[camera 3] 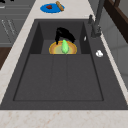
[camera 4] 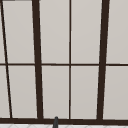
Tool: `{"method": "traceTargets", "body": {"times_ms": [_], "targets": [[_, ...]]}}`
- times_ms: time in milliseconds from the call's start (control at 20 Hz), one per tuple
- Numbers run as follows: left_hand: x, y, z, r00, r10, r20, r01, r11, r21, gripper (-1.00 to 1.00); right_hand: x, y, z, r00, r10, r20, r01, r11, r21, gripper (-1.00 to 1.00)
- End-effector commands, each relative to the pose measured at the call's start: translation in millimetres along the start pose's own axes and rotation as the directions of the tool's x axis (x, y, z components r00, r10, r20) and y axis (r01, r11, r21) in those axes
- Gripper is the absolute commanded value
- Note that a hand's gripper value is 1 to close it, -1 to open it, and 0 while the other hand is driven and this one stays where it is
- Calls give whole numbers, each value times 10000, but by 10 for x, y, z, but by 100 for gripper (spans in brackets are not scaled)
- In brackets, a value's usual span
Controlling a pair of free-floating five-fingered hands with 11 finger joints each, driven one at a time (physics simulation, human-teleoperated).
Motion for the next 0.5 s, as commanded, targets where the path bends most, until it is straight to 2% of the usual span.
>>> {"method": "traceTargets", "body": {"times_ms": [0,100,150,200,250,450], "targets": [[0,0,0,10000,0,0,0,10000,0,0,-122,-75,161,10000,-14,5,14,10000,0,-100],[0,0,0,10000,0,0,0,10000,0,0,-152,-120,181,9995,-151,-278,150,9999,-40,-100],[0,0,0,10000,0,0,0,10000,0,0,-84,-43,170,10000,8,-22,-8,10000,-19,-100],[0,0,0,10000,0,0,0,10000,0,0,-103,-76,132,9997,216,-124,-216,9998,32,-100],[0,0,0,10000,0,0,0,10000,0,0,-118,-80,142,10000,21,-77,-21,10000,-70,-100],[0,0,0,10000,0,0,0,10000,0,0,-247,-203,214,9998,168,70,-168,9999,19,-100]]}}
